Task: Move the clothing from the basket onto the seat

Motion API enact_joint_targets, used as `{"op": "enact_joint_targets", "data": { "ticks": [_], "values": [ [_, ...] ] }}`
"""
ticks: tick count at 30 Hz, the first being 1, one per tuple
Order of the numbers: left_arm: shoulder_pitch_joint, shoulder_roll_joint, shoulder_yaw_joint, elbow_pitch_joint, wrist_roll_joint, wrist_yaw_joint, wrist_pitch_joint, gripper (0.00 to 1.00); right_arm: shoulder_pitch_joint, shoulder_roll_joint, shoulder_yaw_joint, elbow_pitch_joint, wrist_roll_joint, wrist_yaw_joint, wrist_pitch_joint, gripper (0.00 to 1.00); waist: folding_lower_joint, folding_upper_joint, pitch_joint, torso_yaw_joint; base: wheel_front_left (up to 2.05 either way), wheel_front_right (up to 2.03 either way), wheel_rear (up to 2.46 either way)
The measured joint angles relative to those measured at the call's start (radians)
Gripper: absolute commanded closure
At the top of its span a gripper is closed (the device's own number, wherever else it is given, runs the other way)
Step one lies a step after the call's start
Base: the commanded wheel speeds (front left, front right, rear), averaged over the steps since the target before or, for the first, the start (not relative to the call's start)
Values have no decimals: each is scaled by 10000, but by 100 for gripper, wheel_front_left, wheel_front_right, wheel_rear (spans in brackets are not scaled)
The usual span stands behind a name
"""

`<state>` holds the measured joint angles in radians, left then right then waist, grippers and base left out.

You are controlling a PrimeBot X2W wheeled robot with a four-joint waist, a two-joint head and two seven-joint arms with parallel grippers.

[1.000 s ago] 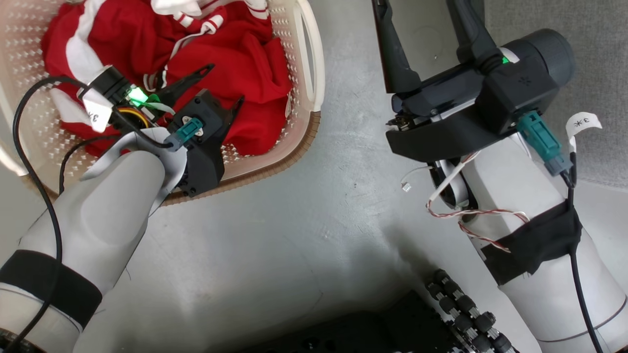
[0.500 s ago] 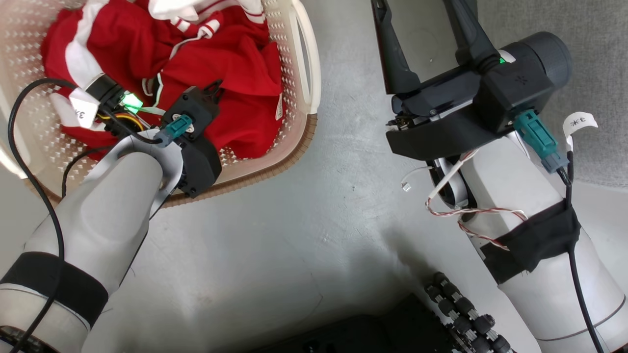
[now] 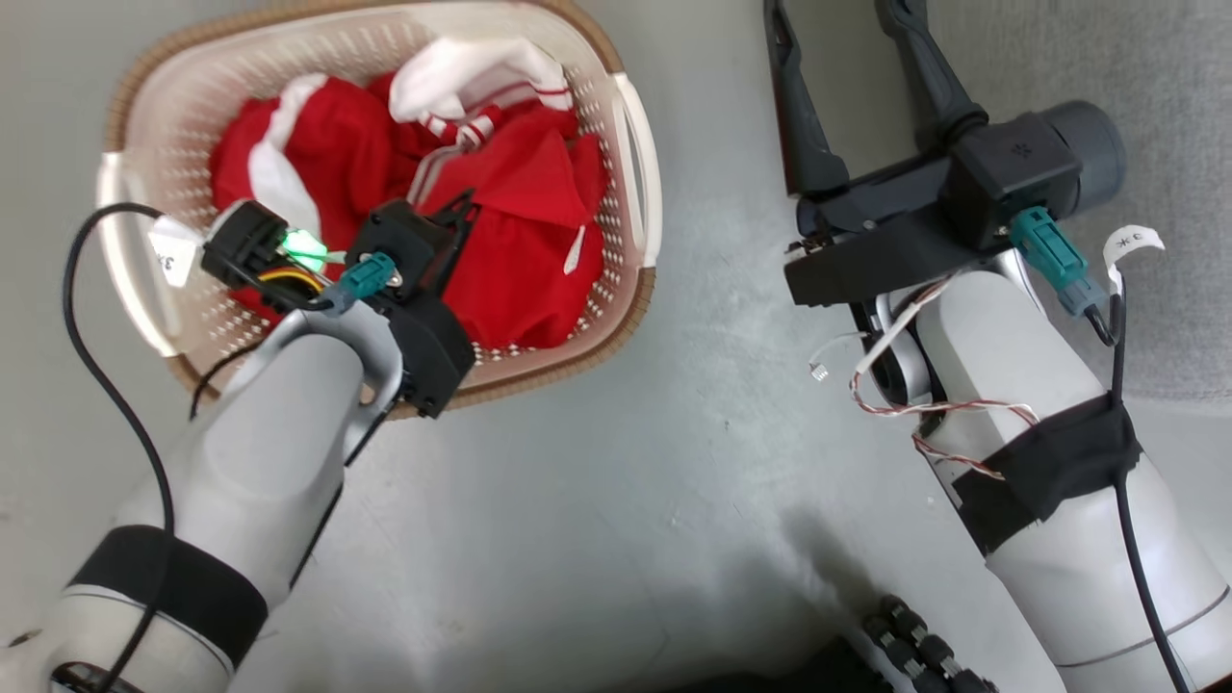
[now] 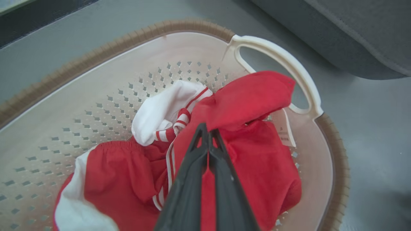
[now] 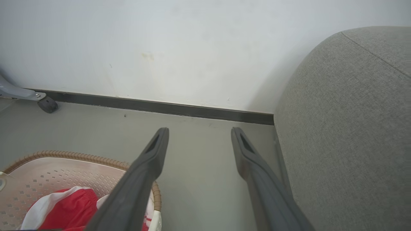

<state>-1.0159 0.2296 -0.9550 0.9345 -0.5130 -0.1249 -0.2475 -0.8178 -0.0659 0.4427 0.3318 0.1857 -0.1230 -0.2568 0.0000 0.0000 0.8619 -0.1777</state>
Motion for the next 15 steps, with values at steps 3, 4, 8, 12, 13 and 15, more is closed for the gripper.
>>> {"op": "enact_joint_targets", "data": {
  "ticks": [3,4,8,12,13,15],
  "values": [
    [140,-159,92,-4,-320,0,-19,100,174,-65,-107,209,6,13,0,0,0,0,-389,140,0,0,0],
    [194,-196,136,-2,-424,0,-19,100,221,-98,-144,288,10,15,0,0,0,0,-525,190,0,0,0],
    [385,-343,267,-17,-671,0,-21,100,443,-230,-301,539,94,104,0,0,0,-1,-1065,400,0,0,0],
    [734,-416,497,-253,-1120,0,-21,100,707,-360,-431,782,182,192,0,0,0,0,-1619,631,0,0,0],
    [832,-420,566,-328,-1206,0,-21,100,790,-364,-445,842,184,226,0,0,0,-1,-1757,690,0,0,0],
    [1014,-435,769,-454,-1396,0,-21,100,943,-368,-479,974,253,290,0,0,-1,0,-2039,811,0,0,0]
  ]
}}
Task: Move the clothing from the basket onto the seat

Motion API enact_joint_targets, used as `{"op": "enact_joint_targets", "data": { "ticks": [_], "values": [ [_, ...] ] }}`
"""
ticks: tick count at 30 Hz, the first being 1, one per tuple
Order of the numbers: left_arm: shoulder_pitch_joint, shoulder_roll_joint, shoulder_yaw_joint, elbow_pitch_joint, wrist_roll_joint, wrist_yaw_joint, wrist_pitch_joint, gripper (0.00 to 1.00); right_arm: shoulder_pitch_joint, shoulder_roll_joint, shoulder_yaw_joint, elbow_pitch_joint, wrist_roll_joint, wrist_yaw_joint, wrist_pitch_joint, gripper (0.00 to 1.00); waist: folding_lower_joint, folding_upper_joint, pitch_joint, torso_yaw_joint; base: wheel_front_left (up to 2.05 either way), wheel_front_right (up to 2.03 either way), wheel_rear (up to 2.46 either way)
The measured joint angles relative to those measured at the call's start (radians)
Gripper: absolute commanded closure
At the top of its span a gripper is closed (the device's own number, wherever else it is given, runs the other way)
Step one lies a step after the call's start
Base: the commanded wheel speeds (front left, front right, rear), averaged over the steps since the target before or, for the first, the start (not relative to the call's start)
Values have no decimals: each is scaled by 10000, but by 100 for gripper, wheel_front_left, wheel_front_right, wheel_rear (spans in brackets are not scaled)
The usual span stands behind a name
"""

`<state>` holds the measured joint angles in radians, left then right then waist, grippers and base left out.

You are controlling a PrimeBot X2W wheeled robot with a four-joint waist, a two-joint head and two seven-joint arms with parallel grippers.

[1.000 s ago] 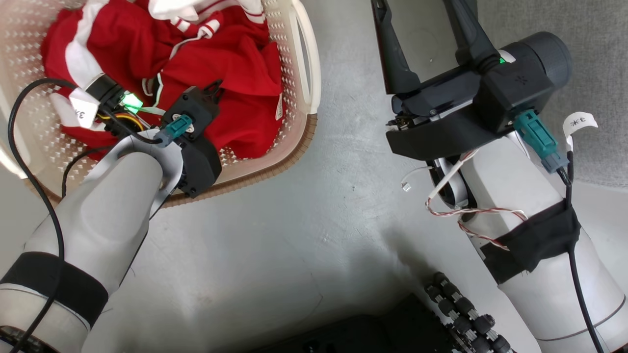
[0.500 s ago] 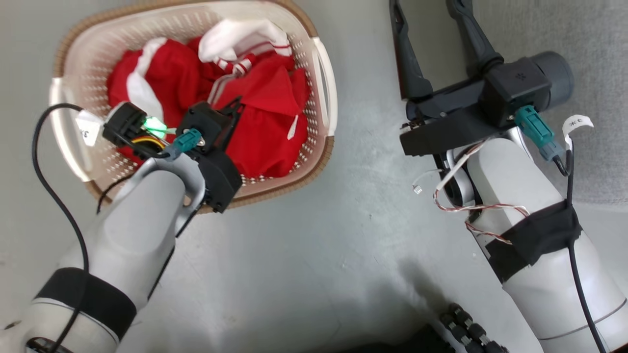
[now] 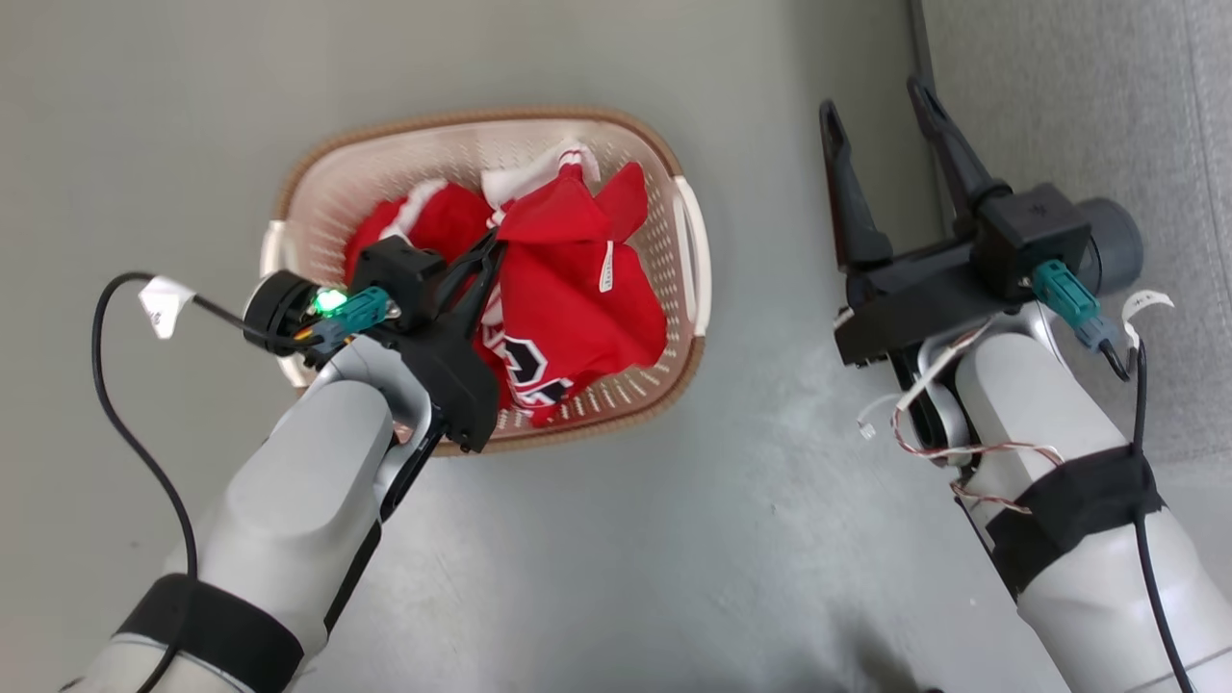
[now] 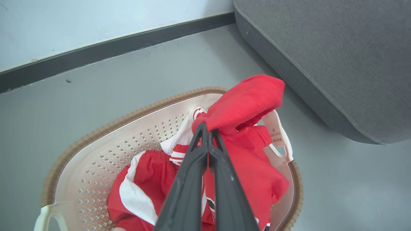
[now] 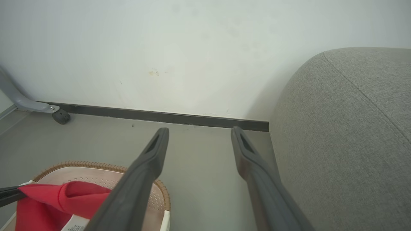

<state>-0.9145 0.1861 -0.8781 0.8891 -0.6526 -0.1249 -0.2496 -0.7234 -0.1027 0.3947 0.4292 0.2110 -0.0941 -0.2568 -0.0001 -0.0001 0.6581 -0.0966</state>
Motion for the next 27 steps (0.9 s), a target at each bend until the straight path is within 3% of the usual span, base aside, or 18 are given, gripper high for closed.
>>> {"op": "enact_joint_targets", "data": {
  "ticks": [9,27],
  "values": [
    [791,-63,1122,-236,-999,0,0,100,668,-194,-222,506,242,290,2,0,0,0,-1288,539,0,0,0],
    [2403,-297,2953,-537,-1649,6,0,100,2322,-240,-541,1254,640,790,2,0,-2,0,-3920,1413,0,0,0]
  ]
}}
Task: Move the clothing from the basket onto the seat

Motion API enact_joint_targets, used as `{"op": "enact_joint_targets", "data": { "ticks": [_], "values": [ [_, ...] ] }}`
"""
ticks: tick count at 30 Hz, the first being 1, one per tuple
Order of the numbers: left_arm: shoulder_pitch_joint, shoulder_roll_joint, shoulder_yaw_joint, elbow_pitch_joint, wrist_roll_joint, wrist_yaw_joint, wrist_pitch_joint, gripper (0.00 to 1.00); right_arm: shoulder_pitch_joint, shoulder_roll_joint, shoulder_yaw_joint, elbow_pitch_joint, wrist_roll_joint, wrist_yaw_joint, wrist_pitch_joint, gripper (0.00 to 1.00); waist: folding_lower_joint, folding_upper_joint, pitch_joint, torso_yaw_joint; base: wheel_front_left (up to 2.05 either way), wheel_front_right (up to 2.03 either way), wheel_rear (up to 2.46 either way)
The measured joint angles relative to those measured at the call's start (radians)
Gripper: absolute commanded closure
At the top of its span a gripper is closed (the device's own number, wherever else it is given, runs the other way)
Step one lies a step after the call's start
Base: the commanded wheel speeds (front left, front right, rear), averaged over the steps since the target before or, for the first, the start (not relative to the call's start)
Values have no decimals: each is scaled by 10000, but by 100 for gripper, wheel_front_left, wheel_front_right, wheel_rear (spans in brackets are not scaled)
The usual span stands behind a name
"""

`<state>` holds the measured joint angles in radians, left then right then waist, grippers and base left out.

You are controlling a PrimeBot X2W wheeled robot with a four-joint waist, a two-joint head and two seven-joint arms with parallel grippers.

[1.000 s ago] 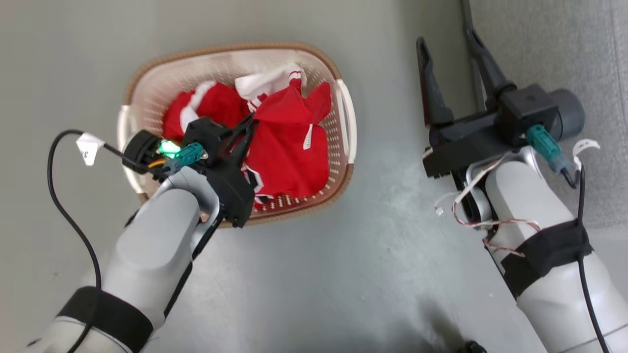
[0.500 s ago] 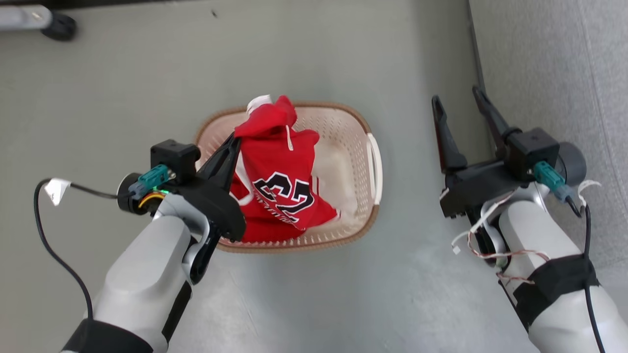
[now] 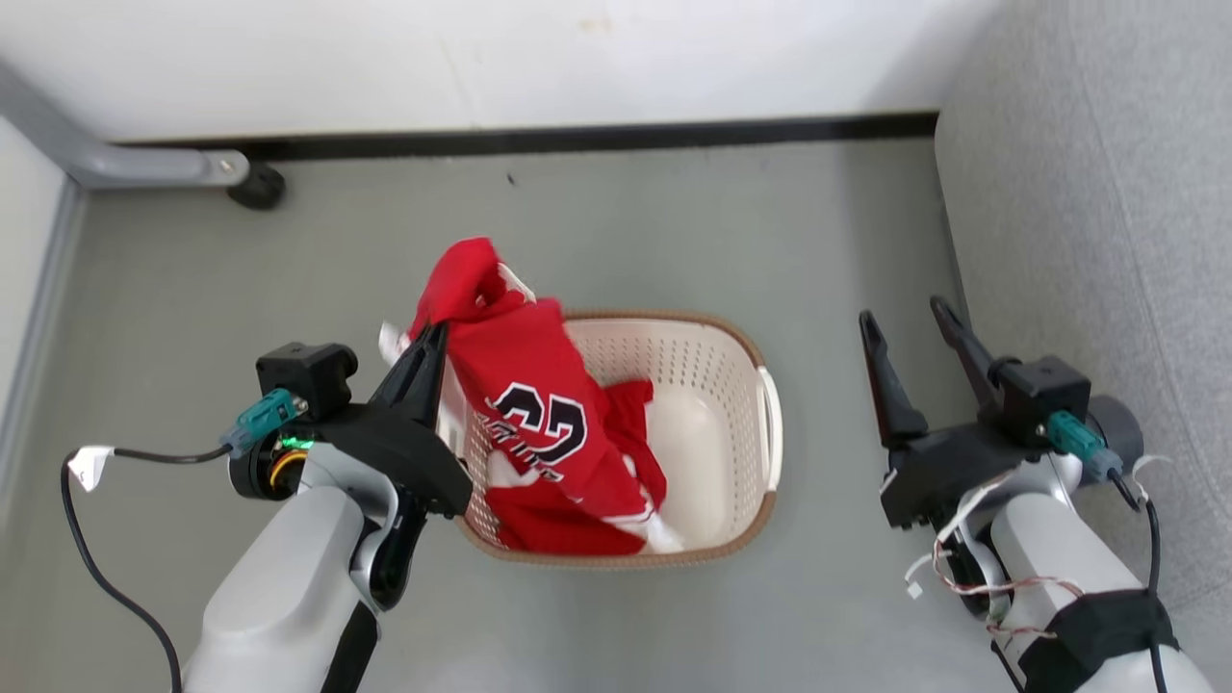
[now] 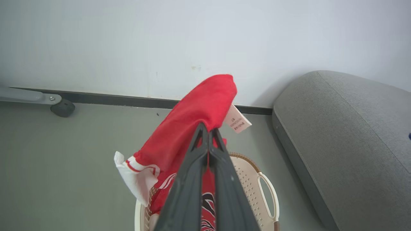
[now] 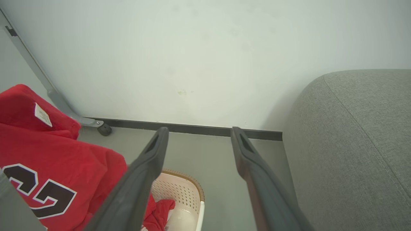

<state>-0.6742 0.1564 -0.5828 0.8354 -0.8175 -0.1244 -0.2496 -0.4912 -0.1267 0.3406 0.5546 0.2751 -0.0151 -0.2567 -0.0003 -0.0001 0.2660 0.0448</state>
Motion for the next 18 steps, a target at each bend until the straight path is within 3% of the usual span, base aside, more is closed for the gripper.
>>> {"op": "enact_joint_targets", "data": {
  "ticks": [18],
  "values": [
    [843,-127,541,-1685,686,12,0,100,1081,40,-213,180,242,418,2,0,2,0,-1932,435,0,0,0]
  ]
}}
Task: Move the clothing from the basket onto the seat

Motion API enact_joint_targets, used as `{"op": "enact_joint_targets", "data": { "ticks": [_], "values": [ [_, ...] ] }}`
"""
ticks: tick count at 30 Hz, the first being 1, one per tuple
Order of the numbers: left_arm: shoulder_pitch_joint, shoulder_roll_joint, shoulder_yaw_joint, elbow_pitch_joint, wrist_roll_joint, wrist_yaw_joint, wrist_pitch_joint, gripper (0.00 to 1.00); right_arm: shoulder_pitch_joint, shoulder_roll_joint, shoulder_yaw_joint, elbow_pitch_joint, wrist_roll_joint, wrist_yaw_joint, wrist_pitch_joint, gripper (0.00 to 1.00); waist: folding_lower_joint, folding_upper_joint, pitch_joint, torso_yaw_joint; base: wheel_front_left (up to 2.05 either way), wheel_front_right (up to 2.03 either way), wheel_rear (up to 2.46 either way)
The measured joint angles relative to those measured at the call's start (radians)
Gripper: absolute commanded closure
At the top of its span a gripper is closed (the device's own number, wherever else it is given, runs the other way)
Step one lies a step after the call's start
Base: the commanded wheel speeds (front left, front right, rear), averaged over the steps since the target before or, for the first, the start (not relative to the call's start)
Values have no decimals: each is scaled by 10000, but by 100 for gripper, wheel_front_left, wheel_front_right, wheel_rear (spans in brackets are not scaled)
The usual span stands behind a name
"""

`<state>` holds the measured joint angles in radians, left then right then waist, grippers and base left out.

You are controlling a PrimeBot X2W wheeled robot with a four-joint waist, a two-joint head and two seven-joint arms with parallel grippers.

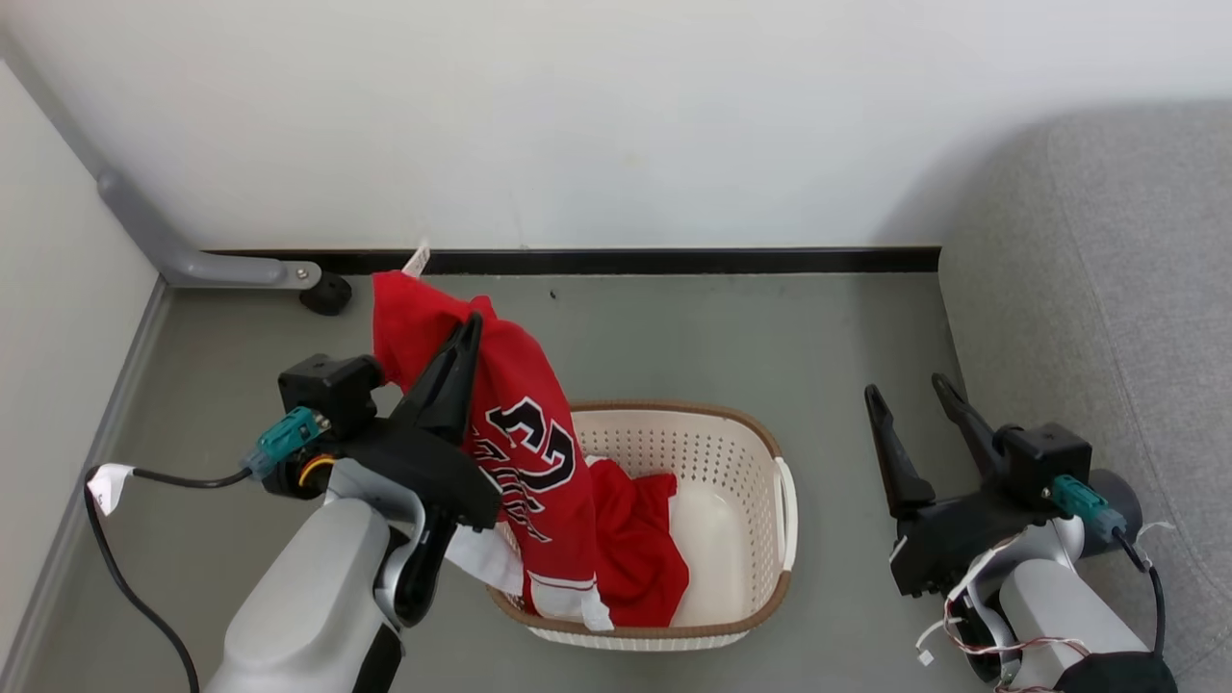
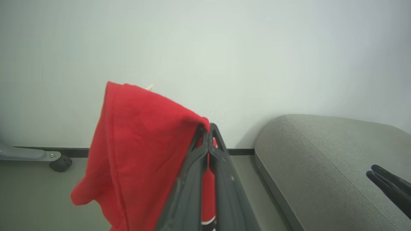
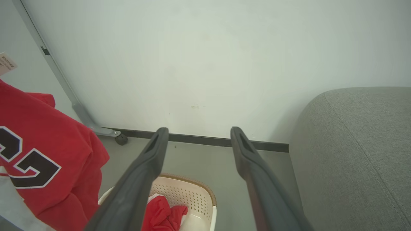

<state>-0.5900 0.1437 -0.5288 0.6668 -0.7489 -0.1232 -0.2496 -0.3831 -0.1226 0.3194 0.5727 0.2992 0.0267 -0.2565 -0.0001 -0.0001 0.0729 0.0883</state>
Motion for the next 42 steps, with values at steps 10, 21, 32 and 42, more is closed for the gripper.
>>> {"op": "enact_joint_targets", "data": {
  "ticks": [10,21,32,42],
  "values": [
    [-19,-12,-174,-1112,591,-2,0,100,304,92,12,13,0,86,0,0,0,2,-345,68,0,0,0],
    [-174,48,-188,-1682,805,-2,0,100,303,132,82,-75,-33,188,0,0,1,1,-346,45,0,0,0],
    [-175,-54,-197,-1808,928,-4,0,100,-185,477,1174,-867,-460,619,0,0,1,2,-212,136,0,0,0],
    [-406,-242,-251,-1781,1012,-4,0,100,-909,583,2596,-1009,-531,859,-2,0,3,1,-60,479,0,0,0]
  ]
}}
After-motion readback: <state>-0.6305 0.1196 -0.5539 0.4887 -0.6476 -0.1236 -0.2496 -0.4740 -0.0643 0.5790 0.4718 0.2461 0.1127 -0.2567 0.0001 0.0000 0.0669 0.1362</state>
